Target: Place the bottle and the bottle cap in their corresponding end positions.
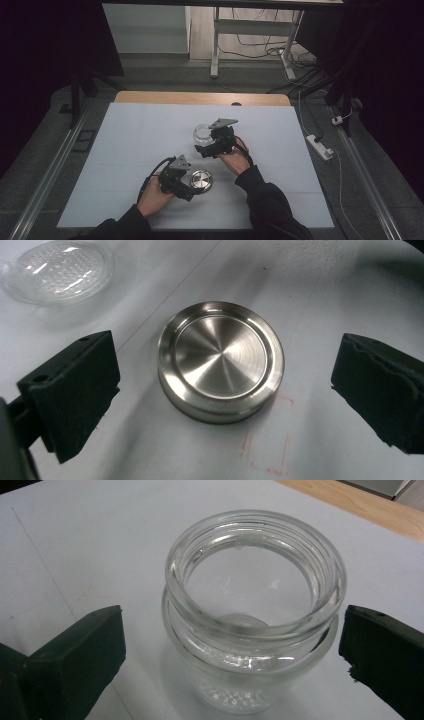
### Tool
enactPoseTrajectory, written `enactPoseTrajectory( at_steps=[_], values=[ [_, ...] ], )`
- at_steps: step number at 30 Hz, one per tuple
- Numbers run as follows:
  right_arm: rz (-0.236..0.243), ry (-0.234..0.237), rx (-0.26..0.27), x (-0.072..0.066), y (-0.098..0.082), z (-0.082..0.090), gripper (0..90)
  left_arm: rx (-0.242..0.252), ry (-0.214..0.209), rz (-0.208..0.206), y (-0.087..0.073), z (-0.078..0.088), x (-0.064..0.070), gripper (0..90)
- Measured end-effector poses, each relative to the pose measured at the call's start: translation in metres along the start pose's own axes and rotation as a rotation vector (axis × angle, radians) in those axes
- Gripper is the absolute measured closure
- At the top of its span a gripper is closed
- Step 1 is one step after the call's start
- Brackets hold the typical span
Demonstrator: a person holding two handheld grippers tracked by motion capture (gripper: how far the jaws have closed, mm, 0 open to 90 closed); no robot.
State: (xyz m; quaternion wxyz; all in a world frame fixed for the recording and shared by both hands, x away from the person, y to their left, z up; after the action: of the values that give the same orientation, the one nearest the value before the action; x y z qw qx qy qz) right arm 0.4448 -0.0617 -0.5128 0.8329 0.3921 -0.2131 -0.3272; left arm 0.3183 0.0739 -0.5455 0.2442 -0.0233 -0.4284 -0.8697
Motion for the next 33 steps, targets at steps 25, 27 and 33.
enactPoseTrajectory(
  at_steps=[25, 27, 33],
  values=[
    [0.008, 0.028, -0.005, -0.01, -0.013, 0.028, 0.0, 0.022, 0.017, 0.049, -0.021, 0.045, -0.002, 0.0],
    [0.011, 0.031, -0.004, -0.011, -0.014, 0.031, 0.0, 0.019, 0.017, 0.052, -0.023, 0.046, -0.002, 0.0],
    [0.033, 0.043, -0.005, -0.018, -0.014, 0.039, 0.0, 0.013, 0.022, 0.056, -0.028, 0.051, -0.001, 0.0]
  ],
)
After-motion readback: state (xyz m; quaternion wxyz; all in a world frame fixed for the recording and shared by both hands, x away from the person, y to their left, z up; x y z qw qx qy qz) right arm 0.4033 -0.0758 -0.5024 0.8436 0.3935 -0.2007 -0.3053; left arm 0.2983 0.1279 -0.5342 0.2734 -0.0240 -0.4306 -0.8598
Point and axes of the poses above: each handheld gripper's, and its own axes: z roughly backward along the jaws, y roughly out of its top, x roughly to its right, the point moved 4 cm from there along -z, roughly forward along the jaws, and after that the axes turned 10 degrees about -y, right-handed, at the moved point
